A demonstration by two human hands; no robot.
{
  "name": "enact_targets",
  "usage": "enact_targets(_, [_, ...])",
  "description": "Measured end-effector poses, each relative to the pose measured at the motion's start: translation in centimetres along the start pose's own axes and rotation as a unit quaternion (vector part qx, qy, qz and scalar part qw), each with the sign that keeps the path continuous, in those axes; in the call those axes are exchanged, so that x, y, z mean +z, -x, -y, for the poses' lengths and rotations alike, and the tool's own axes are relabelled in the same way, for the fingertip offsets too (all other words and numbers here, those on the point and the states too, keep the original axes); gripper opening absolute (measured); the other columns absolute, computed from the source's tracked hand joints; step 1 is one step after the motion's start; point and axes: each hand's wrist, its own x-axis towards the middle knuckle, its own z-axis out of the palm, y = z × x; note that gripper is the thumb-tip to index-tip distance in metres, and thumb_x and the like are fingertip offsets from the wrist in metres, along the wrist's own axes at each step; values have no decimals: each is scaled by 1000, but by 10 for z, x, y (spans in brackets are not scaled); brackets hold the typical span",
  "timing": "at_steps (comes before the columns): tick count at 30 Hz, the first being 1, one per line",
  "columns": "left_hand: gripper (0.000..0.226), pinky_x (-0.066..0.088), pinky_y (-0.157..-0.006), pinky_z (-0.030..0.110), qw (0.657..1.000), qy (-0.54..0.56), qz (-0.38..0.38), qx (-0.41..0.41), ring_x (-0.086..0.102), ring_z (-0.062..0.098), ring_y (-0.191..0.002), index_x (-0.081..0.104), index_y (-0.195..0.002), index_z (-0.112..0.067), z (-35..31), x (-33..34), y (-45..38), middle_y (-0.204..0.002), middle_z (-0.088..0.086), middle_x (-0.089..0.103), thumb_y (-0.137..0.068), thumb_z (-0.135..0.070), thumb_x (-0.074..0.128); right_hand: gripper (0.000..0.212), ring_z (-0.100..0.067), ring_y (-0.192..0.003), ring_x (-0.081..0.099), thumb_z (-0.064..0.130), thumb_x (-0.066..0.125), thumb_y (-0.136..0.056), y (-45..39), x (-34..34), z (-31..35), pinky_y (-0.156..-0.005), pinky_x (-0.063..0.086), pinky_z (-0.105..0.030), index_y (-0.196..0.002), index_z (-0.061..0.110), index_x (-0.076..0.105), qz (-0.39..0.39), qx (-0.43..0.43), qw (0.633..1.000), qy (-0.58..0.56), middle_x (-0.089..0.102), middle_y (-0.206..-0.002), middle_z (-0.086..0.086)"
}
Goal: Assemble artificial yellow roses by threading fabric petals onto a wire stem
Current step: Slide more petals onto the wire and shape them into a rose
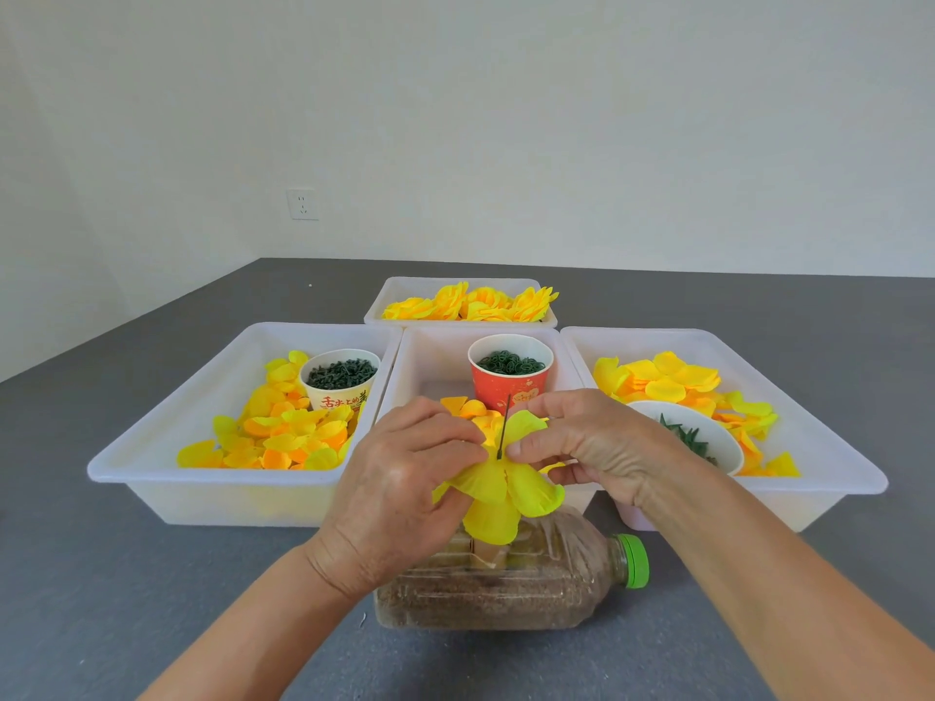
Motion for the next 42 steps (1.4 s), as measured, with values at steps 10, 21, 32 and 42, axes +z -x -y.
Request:
enact_targets(10, [15,51,-68,34,1000,2,18,-5,61,25,-77,74,-81,-7,-2,-3,3,-91,1,71,-73,-13,63,39,-11,-68,58,0,74,-71,2,3,-1,-67,46,-25,-104,19,64,-11,3,1000,8,63,-79,-1])
enact_targets(21, [24,51,-70,32,998,15,61,7,59,27,-78,73,-76,-6,-3,-2,4,-92,-1,71,-55,4,77,42,-11,-63,57,0,75,-70,2,5,-3,-64,47,-25,-107,16,65,-22,9,1000,8,62,-78,-4])
enact_targets(32, [22,52,-73,34,997,34,75,-6,60,26,-82,73,-78,-5,-8,-10,0,-93,0,70,-64,-10,57,40,-16,-70,59,-3,70,-75,2,5,0,-71,49,-28,-110,15,62,6,23,1000,-3,63,-85,-9])
enact_targets(42, [39,46,-83,29,984,144,60,-90,57,14,-96,75,-87,-8,-8,-12,3,-99,-5,69,-88,-38,51,35,-13,-72,62,4,74,-74,-1,5,-7,-68,49,-26,-104,19,63,-4,6,1000,-1,65,-82,-2])
